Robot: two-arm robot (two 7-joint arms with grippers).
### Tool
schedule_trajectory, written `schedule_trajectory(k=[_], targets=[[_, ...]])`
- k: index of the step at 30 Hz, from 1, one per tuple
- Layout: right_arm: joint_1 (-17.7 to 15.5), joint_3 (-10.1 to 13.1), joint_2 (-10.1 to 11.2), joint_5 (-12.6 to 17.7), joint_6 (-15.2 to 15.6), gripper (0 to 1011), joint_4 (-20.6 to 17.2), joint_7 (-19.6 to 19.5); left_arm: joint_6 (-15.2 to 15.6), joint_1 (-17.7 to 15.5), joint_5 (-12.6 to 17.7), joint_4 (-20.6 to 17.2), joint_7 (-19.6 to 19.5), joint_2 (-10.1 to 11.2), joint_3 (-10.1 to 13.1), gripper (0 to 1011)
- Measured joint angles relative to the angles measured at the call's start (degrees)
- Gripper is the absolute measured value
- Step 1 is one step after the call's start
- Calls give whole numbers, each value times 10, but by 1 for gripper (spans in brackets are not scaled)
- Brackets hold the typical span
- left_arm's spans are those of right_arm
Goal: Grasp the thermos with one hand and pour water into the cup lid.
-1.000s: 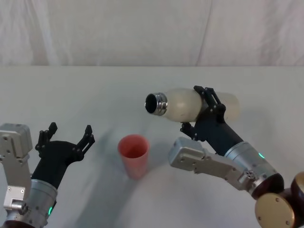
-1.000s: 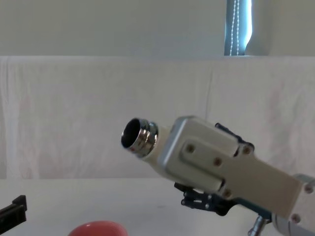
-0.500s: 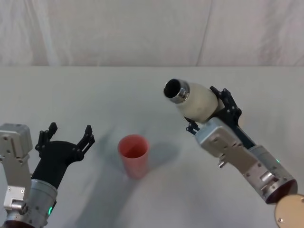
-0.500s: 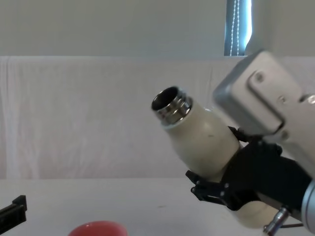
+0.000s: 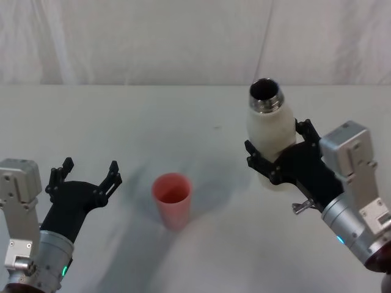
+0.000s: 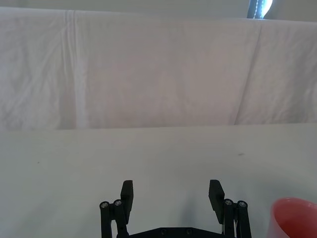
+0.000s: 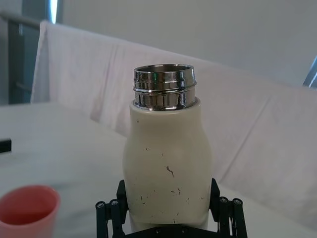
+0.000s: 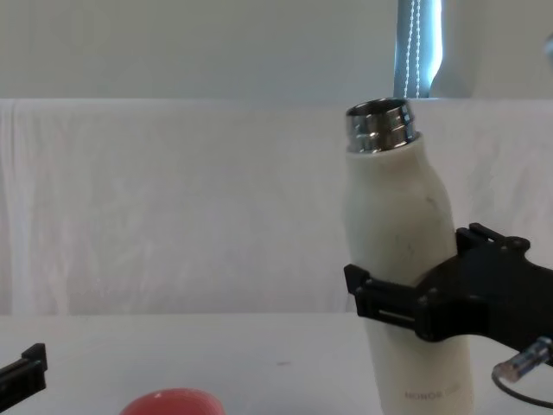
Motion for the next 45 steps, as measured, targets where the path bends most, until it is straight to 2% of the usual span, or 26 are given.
schedule_trajectory(k=[3, 6, 13, 22, 34, 45], targets=[[-4, 11, -3, 48, 12, 960, -4, 14, 0, 0, 0, 0, 0, 0, 0, 1001], [-7, 17, -4, 76, 25, 960, -7, 19, 0, 0, 0, 0, 0, 0, 0, 1001], [-13, 17, -2, 108, 55, 960, -15, 21, 0, 0, 0, 0, 0, 0, 0, 1001], [-20, 11, 4, 128, 78, 960, -18, 6, 0, 0, 0, 0, 0, 0, 0, 1001], [-21, 6, 9, 149, 61, 960, -9, -5, 0, 0, 0, 0, 0, 0, 0, 1001], [19, -11, -3, 152, 53, 960, 37, -14, 0, 0, 0, 0, 0, 0, 0, 1001]])
